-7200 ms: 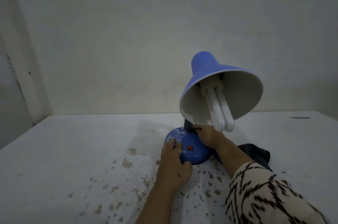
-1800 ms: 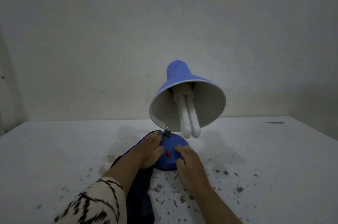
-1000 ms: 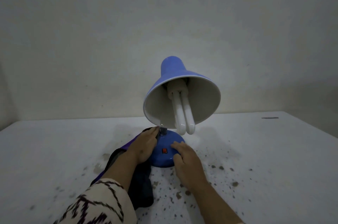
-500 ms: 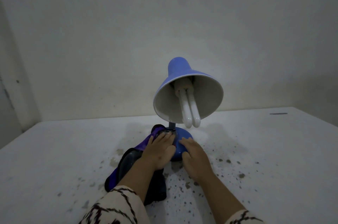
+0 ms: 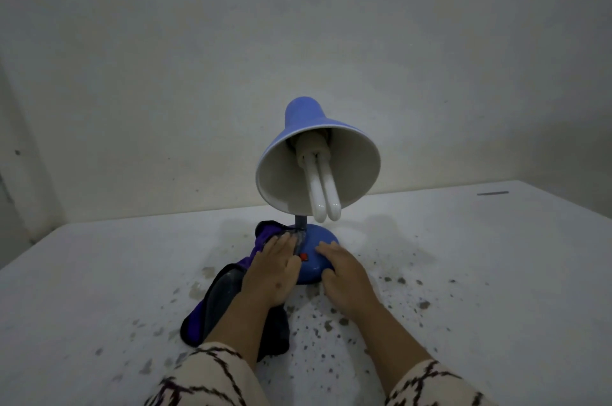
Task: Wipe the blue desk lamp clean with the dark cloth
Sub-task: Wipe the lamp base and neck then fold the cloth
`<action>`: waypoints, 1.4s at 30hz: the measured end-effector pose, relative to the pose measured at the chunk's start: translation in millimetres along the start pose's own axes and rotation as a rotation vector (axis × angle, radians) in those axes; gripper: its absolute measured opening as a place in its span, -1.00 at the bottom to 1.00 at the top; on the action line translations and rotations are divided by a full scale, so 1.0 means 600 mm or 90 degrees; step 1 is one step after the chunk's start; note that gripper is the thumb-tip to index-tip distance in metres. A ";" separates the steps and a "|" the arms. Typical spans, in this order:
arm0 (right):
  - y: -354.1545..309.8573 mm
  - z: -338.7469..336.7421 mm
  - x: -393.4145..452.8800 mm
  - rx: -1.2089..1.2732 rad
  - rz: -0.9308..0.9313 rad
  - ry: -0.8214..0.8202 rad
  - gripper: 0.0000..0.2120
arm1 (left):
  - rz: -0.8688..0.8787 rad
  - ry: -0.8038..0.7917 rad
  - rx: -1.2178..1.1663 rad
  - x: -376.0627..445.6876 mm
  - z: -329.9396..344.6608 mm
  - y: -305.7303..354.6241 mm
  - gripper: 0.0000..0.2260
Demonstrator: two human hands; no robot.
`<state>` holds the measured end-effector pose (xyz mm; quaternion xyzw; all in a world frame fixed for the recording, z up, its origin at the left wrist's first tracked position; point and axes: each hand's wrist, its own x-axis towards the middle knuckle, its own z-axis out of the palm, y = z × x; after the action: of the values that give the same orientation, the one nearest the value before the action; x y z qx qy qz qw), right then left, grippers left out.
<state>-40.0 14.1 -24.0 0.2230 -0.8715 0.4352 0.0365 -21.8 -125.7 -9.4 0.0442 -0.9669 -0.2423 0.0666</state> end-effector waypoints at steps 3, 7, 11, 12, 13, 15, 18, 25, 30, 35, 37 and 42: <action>0.001 0.001 0.000 -0.005 -0.003 -0.008 -0.51 | -0.016 0.018 0.002 -0.015 0.005 0.005 -0.53; -0.001 0.000 0.001 0.000 0.003 -0.015 -0.51 | -0.026 0.052 0.029 -0.040 0.018 0.011 -0.45; -0.002 0.002 0.002 -0.002 0.004 -0.024 -0.50 | -0.017 0.057 0.022 -0.071 0.019 0.022 -0.44; -0.003 0.001 0.002 -0.006 0.002 -0.028 -0.49 | -0.008 0.058 0.025 -0.081 0.017 0.025 -0.44; -0.002 0.001 0.001 -0.009 0.004 -0.031 -0.50 | 0.004 0.052 0.032 -0.091 0.018 0.027 -0.44; -0.004 0.001 0.001 -0.007 0.004 -0.032 -0.53 | 0.025 0.019 0.051 -0.111 0.018 0.030 -0.43; -0.008 0.000 0.001 0.018 0.010 -0.025 -0.57 | 0.064 -0.055 0.141 -0.125 0.023 0.029 -0.42; -0.010 -0.006 -0.003 0.082 0.020 -0.006 -0.59 | 0.098 -0.059 0.161 -0.113 0.031 0.029 -0.34; -0.008 -0.006 -0.002 0.134 0.037 -0.002 -0.58 | 0.092 0.022 0.037 -0.105 0.010 0.042 -0.43; -0.005 -0.006 0.000 0.160 0.051 0.005 -0.58 | 0.056 0.116 0.298 -0.088 0.022 0.061 -0.55; -0.004 -0.007 -0.002 0.169 0.053 0.005 -0.59 | 0.024 0.059 0.303 -0.079 0.040 0.059 -0.48; -0.002 -0.007 -0.001 0.212 0.051 0.010 -0.60 | 0.022 -0.048 0.255 -0.054 0.051 0.047 -0.26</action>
<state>-39.4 16.9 -20.7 0.1877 -0.7953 0.5763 -0.0115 4.2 -82.8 -26.2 0.0305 -0.9982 -0.0453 0.0241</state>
